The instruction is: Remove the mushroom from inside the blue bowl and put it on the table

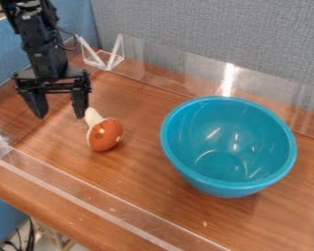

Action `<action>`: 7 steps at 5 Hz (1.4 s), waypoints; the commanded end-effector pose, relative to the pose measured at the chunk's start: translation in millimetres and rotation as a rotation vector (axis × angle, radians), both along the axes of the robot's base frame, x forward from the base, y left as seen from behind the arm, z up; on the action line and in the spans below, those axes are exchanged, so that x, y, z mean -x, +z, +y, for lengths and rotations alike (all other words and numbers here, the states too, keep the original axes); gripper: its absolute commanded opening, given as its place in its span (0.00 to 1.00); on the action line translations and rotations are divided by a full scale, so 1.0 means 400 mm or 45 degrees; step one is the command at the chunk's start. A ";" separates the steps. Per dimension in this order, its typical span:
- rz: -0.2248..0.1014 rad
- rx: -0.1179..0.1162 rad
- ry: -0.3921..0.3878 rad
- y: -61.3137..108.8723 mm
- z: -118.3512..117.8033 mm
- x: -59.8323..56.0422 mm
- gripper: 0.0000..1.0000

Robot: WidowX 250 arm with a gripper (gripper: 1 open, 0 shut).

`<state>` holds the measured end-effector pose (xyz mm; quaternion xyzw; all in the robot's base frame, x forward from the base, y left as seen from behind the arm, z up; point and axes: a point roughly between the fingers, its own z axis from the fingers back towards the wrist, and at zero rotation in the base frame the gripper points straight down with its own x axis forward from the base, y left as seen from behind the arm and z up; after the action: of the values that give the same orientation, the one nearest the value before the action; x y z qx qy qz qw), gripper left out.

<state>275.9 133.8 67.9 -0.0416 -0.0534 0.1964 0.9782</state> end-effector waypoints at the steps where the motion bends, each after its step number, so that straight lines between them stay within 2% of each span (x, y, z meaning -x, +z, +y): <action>1: -0.082 -0.025 -0.038 0.056 0.019 -0.025 0.00; 2: -0.094 -0.016 -0.066 0.071 0.039 -0.041 1.00; 4: -0.074 -0.012 0.024 0.024 0.042 -0.056 1.00; 7: -0.075 0.006 0.262 0.041 0.030 -0.058 1.00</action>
<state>293.5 144.2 62.9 -0.0525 -0.0523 0.2985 0.9515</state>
